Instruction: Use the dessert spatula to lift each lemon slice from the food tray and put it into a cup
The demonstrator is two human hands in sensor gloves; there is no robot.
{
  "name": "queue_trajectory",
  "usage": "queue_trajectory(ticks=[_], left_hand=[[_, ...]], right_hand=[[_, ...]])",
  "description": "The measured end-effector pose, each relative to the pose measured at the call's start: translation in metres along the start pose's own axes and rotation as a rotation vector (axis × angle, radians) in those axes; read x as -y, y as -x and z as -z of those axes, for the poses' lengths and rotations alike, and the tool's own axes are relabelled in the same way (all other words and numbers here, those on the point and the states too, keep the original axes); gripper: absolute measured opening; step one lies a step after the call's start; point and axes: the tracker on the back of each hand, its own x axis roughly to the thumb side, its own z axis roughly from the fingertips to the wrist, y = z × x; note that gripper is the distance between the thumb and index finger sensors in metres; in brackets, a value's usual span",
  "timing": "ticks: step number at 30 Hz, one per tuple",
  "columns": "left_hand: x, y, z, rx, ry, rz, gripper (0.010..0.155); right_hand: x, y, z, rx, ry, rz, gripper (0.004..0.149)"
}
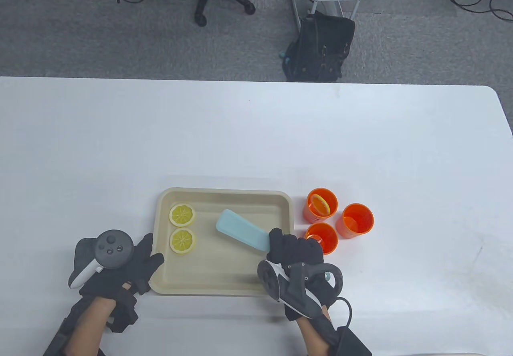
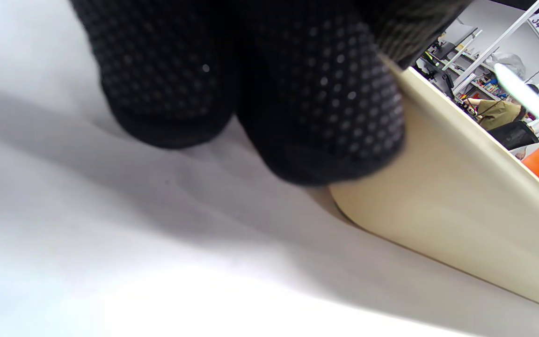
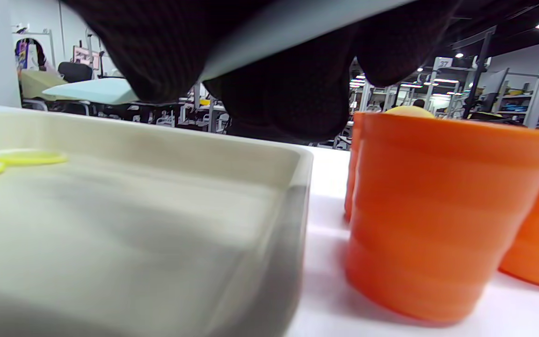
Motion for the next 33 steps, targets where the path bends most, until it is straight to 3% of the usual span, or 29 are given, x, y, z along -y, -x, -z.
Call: queue_trajectory(ticks=[14, 33], left_hand=[[0.000, 0.000, 0.001, -0.001, 0.000, 0.006, 0.075], [0.000, -0.001, 0.000, -0.014, -0.001, 0.012, 0.075]], right_hand=[[-0.016, -0.026, 0.004, 0.114, -0.123, -0.061, 0.059], [-0.030, -0.041, 0.018, 0.122, -0.234, -0.056, 0.058]])
